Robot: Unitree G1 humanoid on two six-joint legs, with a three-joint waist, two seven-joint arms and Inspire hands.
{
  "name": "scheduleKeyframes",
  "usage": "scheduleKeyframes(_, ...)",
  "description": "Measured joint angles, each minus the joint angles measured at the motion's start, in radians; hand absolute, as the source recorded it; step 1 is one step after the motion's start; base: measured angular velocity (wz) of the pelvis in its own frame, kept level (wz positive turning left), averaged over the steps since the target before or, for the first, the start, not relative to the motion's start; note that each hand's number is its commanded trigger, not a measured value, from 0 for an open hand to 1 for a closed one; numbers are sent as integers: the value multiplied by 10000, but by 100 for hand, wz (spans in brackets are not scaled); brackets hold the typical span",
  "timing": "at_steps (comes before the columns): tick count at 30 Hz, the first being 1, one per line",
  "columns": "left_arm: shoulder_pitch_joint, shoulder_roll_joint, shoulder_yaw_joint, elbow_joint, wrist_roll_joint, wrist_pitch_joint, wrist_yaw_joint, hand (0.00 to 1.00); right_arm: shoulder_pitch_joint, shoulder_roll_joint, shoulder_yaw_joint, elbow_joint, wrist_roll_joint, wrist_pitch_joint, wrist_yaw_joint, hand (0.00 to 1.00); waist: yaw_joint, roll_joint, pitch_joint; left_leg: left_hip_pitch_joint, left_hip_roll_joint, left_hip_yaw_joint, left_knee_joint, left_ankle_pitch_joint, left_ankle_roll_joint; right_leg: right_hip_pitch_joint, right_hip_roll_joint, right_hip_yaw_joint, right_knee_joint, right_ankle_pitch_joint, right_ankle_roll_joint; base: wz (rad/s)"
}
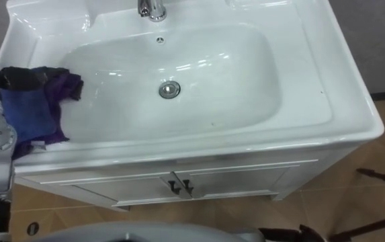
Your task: Wipe basin
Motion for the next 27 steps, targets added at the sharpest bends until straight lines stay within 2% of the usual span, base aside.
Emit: scheduleKeyframes(27,0,12,37,-567,-11,-10,-264,0,5,124,10,146,-44,7,-428,0,20,-96,11,94,-1,34,-18,0,0,75,-2,35,-3,0,1,0)
